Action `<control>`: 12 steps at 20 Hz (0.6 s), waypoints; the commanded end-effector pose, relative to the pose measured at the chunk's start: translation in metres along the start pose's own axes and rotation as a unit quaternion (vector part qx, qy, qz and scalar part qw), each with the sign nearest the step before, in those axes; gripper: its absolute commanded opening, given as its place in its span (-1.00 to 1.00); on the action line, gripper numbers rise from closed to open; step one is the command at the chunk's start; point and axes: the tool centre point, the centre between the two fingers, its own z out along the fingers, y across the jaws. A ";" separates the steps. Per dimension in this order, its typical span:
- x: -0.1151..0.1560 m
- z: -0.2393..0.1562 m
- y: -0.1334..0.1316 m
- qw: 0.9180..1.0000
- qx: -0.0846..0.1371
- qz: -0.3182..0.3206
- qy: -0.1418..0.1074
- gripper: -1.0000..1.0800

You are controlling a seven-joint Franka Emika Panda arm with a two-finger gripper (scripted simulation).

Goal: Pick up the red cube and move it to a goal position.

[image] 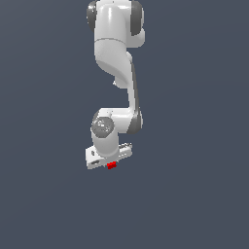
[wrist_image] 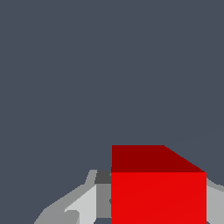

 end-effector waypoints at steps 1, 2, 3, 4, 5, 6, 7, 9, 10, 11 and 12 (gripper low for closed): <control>0.000 0.000 0.000 1.000 0.000 0.000 0.000 -1.00; 0.000 0.000 0.000 1.000 0.000 0.000 0.000 -1.00; 0.000 -0.001 -0.001 1.000 0.000 0.000 0.000 -1.00; 0.000 -0.002 -0.001 1.000 0.000 0.000 0.000 -1.00; -0.001 -0.004 -0.001 1.000 0.000 0.000 0.000 -1.00; -0.001 -0.006 -0.002 1.000 0.000 0.000 0.000 -1.00; -0.002 -0.008 -0.003 1.000 0.000 0.000 0.000 -1.00; -0.003 -0.014 -0.005 1.000 0.000 0.000 0.000 -1.00; -0.004 -0.018 -0.006 1.000 0.000 0.000 0.000 -1.00; -0.004 -0.022 -0.008 1.000 0.000 0.000 0.000 -1.00; -0.005 -0.027 -0.009 1.000 0.000 0.000 0.000 -1.00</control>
